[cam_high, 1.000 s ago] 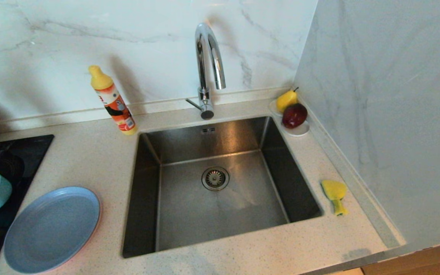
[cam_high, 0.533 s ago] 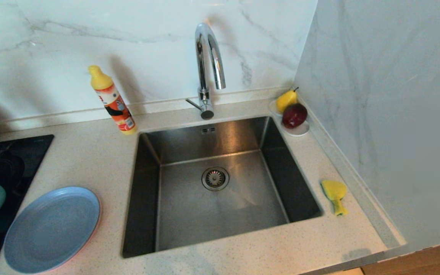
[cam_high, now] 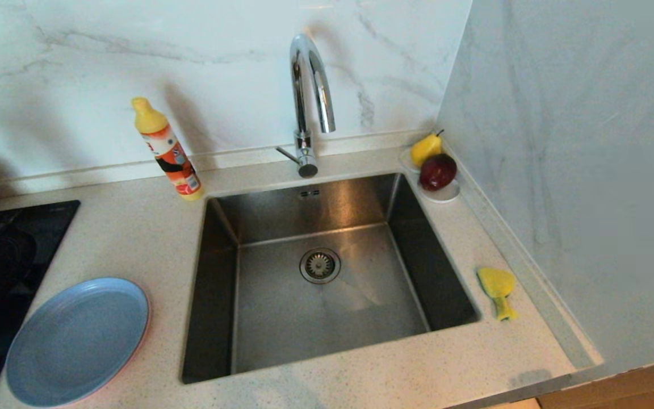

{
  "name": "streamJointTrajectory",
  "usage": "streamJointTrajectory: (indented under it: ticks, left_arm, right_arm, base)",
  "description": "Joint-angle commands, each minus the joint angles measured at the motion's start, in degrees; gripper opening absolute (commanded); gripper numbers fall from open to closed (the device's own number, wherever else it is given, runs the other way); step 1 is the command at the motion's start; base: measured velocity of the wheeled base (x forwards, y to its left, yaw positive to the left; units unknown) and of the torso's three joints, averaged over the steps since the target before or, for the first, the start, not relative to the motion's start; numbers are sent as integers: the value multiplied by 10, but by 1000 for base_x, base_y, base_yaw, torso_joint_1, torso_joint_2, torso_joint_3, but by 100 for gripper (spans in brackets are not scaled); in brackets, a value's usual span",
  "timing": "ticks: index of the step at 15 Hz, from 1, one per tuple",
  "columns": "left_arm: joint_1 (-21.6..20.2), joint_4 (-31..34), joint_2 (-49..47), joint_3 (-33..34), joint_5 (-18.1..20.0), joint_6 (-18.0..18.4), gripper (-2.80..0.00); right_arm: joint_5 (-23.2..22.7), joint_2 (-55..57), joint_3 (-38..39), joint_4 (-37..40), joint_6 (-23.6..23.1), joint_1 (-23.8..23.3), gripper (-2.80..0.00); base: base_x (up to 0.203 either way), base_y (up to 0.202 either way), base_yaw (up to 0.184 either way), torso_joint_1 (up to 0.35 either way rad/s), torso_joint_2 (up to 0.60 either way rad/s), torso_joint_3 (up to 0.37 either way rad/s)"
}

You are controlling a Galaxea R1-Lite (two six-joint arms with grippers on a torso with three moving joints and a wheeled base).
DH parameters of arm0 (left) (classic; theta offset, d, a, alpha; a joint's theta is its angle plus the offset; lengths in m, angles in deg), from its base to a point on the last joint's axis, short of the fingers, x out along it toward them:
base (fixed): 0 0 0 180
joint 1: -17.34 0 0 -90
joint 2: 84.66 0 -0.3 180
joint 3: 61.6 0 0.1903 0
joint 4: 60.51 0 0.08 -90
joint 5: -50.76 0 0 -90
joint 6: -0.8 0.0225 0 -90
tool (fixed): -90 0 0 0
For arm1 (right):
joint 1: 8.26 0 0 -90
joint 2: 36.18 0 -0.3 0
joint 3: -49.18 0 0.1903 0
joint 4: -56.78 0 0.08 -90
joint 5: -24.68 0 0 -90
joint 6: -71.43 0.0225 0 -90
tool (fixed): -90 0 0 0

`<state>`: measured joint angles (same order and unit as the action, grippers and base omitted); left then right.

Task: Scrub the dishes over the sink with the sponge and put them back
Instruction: Place the bowl on the plate

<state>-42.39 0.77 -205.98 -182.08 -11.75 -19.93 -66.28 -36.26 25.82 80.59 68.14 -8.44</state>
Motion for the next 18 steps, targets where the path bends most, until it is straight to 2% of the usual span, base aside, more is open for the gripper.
streamJointTrajectory:
  ticks: [1,3,4,6,8,11,13,15,18]
  left_arm:
    - [0,26,48,1,14,6,-280]
    - [2,57,87,1,28,26,-280]
    - [7,81,108,1,36,49,-280]
    - [37,127,137,2,41,109,-280]
    - [75,139,148,2,32,136,-280]
    - [150,135,150,2,-29,156,-280]
    - [197,132,156,11,-46,169,-280]
    - [233,117,167,42,-58,191,-280]
    - [268,77,175,131,-121,213,-280]
  right_arm:
    - [0,1,0,0,0,0,-280]
    - [0,1,0,0,0,0,-280]
    - [0,1,0,0,0,0,-280]
    - [0,1,0,0,0,0,-280]
    - [0,1,0,0,0,0,-280]
    - [0,1,0,0,0,0,-280]
    - [0,1,0,0,0,0,-280]
    - [0,1,0,0,0,0,-280]
    - [0,1,0,0,0,0,-280]
  base:
    - [0,0,0,0,0,0]
    - [0,0,0,0,0,0]
    - [0,0,0,0,0,0]
    - [0,0,0,0,0,0]
    - [0,0,0,0,0,0]
    - [0,0,0,0,0,0]
    - [0,0,0,0,0,0]
    - [0,0,0,0,0,0]
    - [0,0,0,0,0,0]
